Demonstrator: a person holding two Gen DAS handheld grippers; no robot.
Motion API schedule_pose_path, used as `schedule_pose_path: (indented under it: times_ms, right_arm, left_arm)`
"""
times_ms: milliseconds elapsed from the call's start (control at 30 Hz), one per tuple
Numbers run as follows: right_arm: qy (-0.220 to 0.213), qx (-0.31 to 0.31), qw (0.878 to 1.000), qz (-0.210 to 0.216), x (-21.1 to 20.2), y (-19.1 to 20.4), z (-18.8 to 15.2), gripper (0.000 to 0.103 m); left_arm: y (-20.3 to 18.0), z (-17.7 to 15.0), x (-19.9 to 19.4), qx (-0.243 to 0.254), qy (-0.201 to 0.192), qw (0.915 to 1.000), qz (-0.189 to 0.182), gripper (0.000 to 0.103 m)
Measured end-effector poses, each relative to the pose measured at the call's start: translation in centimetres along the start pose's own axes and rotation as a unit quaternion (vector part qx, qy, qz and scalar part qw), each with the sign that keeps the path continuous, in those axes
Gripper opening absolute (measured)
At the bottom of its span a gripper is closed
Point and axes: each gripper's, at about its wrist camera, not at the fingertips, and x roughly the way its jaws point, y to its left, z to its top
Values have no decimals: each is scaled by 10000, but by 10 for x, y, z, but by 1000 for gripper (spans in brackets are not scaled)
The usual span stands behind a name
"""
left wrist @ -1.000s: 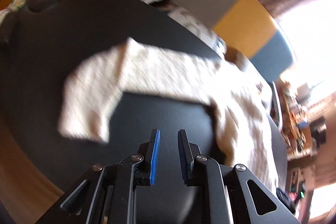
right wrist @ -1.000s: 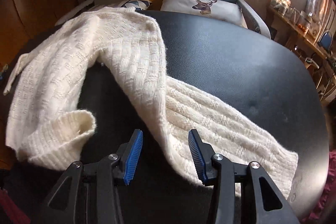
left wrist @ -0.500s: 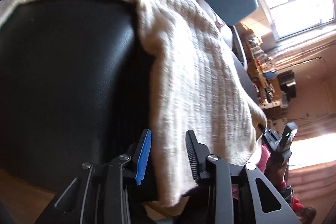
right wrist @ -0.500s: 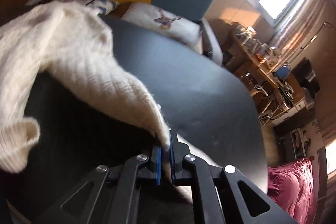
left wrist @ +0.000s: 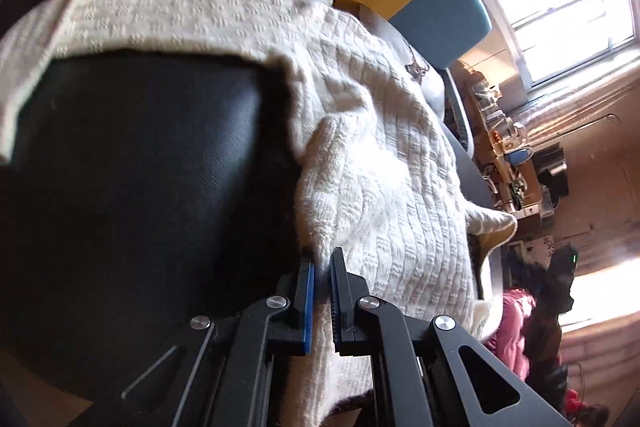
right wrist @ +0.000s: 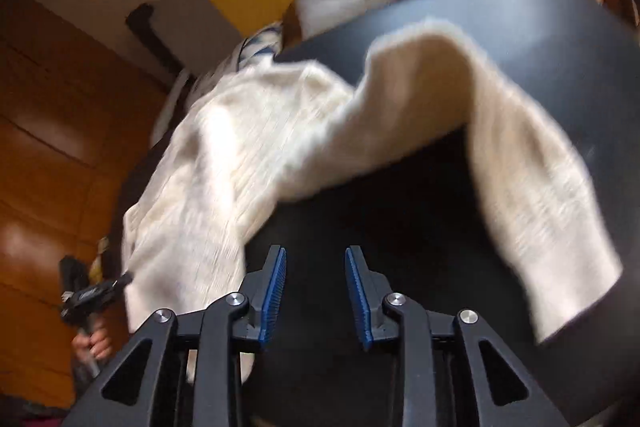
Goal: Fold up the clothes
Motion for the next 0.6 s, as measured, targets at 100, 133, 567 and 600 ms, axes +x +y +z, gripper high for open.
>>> schedule_pose_path:
  times_ms: [100, 133, 567, 600]
  right_arm:
    - [172, 385, 9973, 603, 23, 3, -47, 33]
    - [164, 511, 9957, 752, 29, 4, -60, 34]
    - [604, 122, 9651, 2547, 66, 99, -111, 38]
    - [410, 481, 9696, 2362, 65, 81, -105, 38]
  left_arm:
    - [2, 5, 6, -101, 153, 9998, 39, 7]
    - [2, 6, 8, -122, 169, 9998, 32, 7]
    - [32, 18, -24, -452, -385, 9934, 981, 7]
    - [36, 18, -25, -473, -405, 9922, 1079, 7]
